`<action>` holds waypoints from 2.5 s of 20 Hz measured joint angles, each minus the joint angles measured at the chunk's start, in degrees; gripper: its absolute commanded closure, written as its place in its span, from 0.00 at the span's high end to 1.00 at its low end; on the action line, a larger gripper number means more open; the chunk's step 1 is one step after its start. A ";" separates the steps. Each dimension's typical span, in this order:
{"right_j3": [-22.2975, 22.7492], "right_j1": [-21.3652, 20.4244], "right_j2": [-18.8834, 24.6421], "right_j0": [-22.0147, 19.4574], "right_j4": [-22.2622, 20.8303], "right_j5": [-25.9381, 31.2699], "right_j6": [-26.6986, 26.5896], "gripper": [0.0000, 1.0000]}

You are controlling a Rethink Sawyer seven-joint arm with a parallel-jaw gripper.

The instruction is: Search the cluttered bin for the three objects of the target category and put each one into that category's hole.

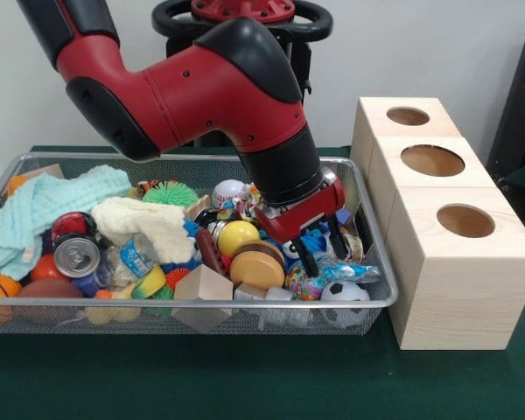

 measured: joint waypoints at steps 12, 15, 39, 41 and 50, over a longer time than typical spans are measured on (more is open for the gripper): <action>0.03 -0.86 -0.33 0.47 0.19 0.00 0.00 0.00; 0.03 -1.18 -0.41 0.47 0.63 -0.01 0.00 0.00; -0.87 -6.04 -0.45 0.41 11.59 1.74 0.00 0.00; -0.87 -6.81 -0.44 0.35 12.40 1.92 0.00 0.00; -0.80 -11.89 -0.32 -1.01 16.53 4.97 0.00 0.00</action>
